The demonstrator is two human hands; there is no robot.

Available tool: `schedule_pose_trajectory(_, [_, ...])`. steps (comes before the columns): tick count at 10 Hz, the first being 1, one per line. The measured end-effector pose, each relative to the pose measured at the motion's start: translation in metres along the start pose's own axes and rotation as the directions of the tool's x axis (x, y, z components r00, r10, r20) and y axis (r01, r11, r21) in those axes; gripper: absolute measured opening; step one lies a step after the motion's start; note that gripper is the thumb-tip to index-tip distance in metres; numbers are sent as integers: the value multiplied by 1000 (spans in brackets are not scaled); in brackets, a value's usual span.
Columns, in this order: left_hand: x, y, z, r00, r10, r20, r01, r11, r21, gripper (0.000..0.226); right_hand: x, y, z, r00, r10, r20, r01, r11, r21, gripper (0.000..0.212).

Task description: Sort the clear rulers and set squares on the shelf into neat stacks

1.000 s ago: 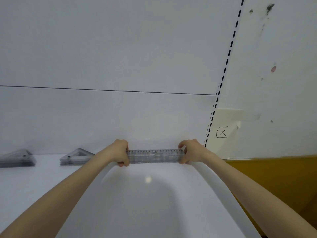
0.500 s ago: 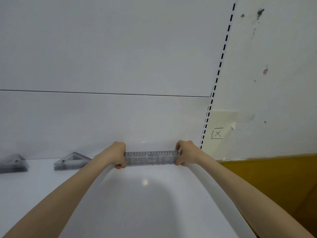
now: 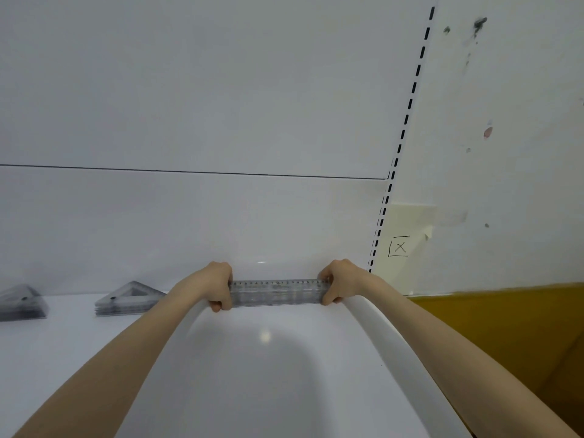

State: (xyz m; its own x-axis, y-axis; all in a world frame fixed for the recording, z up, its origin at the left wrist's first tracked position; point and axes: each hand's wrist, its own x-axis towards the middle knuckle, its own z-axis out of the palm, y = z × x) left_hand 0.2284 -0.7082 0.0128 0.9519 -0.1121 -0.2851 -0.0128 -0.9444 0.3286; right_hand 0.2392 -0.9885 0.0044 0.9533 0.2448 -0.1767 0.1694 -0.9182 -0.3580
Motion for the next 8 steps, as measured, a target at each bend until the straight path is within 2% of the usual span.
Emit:
schedule_pose_trajectory(3, [1, 4, 0, 1000, 7, -3, -6, 998, 63, 18, -3, 2, 5, 995, -80, -66, 76, 995, -68, 16])
schedule_pose_trajectory(4, [0, 2, 1, 1000, -4, 0, 4, 999, 32, 24, -6, 1, 4, 995, -80, -62, 77, 996, -55, 17])
schedule_pose_trajectory(5, [-4, -1, 5, 999, 2, -32, -2, 1000, -13, 33, -11, 0, 3, 997, -50, -60, 49, 999, -19, 25])
schedule_pose_trajectory(7, [-19, -6, 15, 987, 44, -154, -32, 996, 81, 48, -20, 2, 6, 994, -34, -103, 32, 999, -25, 56])
schedule_pose_trajectory(8, [-32, -4, 19, 977, 55, -206, -28, 991, 129, 50, -28, -2, 7, 990, -34, -134, 11, 986, -169, 68])
